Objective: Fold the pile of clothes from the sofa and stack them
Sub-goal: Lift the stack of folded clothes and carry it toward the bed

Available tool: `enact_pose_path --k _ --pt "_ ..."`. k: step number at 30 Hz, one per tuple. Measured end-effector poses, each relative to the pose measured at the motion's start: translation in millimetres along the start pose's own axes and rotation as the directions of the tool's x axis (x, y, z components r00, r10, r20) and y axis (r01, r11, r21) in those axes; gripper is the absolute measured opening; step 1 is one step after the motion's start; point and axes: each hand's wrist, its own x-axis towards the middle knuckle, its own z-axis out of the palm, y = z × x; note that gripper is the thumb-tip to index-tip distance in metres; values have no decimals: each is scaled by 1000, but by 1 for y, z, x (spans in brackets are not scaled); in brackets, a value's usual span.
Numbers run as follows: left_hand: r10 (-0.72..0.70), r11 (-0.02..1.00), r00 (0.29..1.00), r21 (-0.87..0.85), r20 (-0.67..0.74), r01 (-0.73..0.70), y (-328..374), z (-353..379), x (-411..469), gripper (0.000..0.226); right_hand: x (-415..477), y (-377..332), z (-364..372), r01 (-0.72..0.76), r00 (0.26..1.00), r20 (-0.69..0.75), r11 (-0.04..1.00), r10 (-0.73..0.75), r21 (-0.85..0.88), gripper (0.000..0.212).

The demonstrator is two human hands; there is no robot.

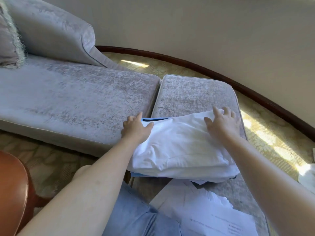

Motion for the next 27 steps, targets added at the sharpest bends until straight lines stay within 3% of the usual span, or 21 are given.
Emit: enact_pose_path --k 7,12,19,23,27 --pt "17 997 992 77 126 -27 -2 35 32 81 29 4 34 -18 994 104 994 29 -111 70" --pt "-42 999 978 -1 204 43 -13 55 51 92 42 9 51 -68 983 168 998 69 -11 75" --pt "-32 998 994 -49 107 37 -17 71 52 99 37 15 82 -109 993 56 989 104 98 79" --pt "15 998 999 -54 34 -13 -13 70 56 98 52 16 78 -143 980 158 981 121 135 96" --pt "-4 992 993 -123 116 19 -16 69 65 104 62 8 74 -174 967 203 979 151 102 98"
